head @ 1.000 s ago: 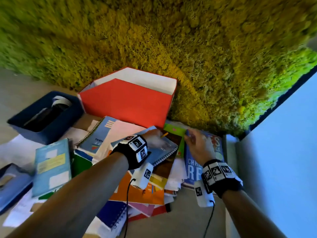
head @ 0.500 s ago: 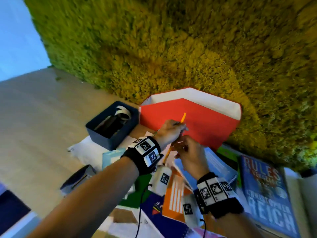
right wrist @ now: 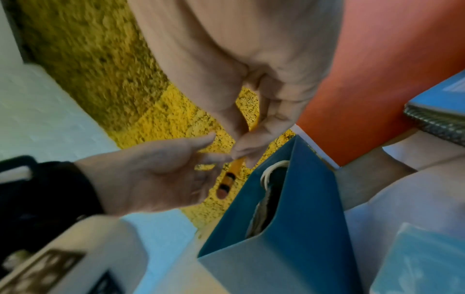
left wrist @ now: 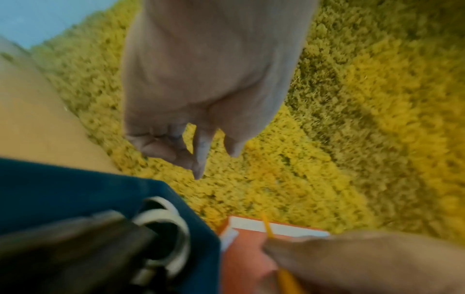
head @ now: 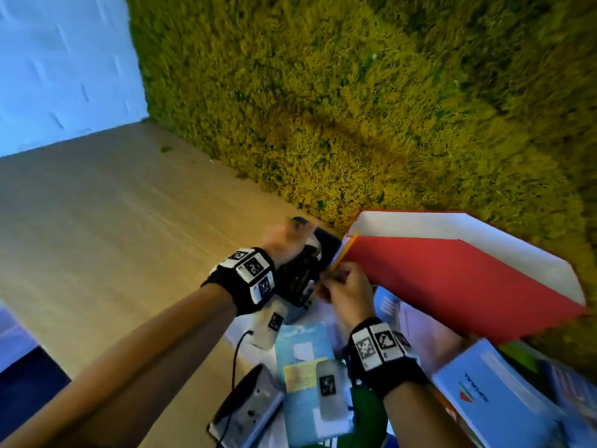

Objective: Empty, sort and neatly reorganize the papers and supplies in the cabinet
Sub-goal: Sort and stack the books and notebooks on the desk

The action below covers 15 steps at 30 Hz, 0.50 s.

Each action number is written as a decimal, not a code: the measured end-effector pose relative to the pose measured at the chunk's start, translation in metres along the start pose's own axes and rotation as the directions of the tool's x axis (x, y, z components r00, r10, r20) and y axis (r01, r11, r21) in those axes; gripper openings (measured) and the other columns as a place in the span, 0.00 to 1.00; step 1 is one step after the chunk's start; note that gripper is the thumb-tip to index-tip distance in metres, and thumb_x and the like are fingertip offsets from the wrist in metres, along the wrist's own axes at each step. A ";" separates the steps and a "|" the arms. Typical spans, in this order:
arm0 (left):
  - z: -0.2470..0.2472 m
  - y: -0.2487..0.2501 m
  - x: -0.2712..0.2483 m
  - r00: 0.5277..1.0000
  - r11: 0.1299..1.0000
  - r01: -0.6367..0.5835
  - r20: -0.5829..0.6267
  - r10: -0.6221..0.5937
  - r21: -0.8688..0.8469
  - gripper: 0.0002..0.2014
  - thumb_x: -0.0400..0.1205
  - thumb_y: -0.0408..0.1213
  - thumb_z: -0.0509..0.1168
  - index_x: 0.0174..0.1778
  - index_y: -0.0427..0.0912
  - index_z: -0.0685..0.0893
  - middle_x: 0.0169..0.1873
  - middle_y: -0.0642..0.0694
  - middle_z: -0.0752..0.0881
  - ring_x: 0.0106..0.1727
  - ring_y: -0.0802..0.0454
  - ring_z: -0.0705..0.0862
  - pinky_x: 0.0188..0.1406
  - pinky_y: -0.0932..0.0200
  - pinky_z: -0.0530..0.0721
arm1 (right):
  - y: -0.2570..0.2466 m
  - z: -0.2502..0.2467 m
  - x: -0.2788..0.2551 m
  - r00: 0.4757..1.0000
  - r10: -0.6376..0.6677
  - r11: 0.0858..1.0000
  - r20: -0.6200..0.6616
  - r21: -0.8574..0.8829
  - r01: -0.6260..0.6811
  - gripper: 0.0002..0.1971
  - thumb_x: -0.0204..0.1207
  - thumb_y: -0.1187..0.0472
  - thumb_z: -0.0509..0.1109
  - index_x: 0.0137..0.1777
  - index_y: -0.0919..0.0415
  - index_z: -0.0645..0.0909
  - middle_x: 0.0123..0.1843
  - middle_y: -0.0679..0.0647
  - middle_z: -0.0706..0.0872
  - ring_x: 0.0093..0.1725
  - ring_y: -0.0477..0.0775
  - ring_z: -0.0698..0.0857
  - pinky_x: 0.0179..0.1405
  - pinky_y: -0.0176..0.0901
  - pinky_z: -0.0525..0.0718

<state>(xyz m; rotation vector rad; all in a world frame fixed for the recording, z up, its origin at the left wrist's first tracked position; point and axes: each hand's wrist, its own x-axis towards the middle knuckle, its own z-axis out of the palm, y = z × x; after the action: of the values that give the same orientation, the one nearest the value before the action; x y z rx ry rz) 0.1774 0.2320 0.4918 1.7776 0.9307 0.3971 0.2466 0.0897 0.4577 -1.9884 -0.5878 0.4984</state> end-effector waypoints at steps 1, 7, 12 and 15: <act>-0.011 -0.007 0.006 0.999 0.991 0.014 -0.032 -0.010 0.134 0.25 0.81 0.60 0.64 0.45 0.37 0.85 0.48 0.31 0.88 0.52 0.36 0.87 0.49 0.47 0.83 | -0.002 0.004 0.007 0.999 0.014 0.997 -0.036 -0.072 -0.017 0.12 0.70 0.60 0.77 0.49 0.56 0.78 0.45 0.57 0.89 0.43 0.60 0.88 0.47 0.59 0.87; -0.017 -0.048 0.029 0.994 0.864 -0.052 0.109 -0.003 0.500 0.10 0.80 0.44 0.67 0.51 0.47 0.90 0.53 0.41 0.90 0.54 0.41 0.87 0.47 0.56 0.81 | -0.018 0.036 0.024 1.000 0.015 0.866 -0.009 -0.500 -0.017 0.22 0.74 0.59 0.72 0.65 0.64 0.70 0.57 0.66 0.85 0.58 0.68 0.84 0.52 0.52 0.79; -0.013 -0.064 0.032 0.993 0.853 -0.117 0.078 0.090 0.508 0.08 0.78 0.37 0.67 0.48 0.49 0.91 0.57 0.42 0.87 0.56 0.40 0.86 0.51 0.55 0.82 | -0.007 0.049 0.027 0.999 -0.048 0.745 -0.013 -0.667 0.027 0.14 0.72 0.59 0.70 0.56 0.63 0.80 0.51 0.67 0.87 0.53 0.68 0.85 0.50 0.53 0.80; -0.013 -0.066 0.035 0.992 0.863 -0.121 0.091 0.087 0.491 0.08 0.77 0.36 0.68 0.46 0.49 0.92 0.55 0.43 0.88 0.55 0.41 0.86 0.51 0.56 0.83 | -0.004 0.046 0.026 0.997 -0.072 0.789 -0.012 -0.612 0.050 0.09 0.72 0.61 0.69 0.50 0.62 0.86 0.49 0.65 0.89 0.53 0.67 0.85 0.47 0.50 0.79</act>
<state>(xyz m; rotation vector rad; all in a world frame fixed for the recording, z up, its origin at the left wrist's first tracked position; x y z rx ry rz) 0.1646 0.2769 0.4325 2.3052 0.9475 0.1685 0.2405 0.1380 0.4383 -2.5762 -0.8705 0.2393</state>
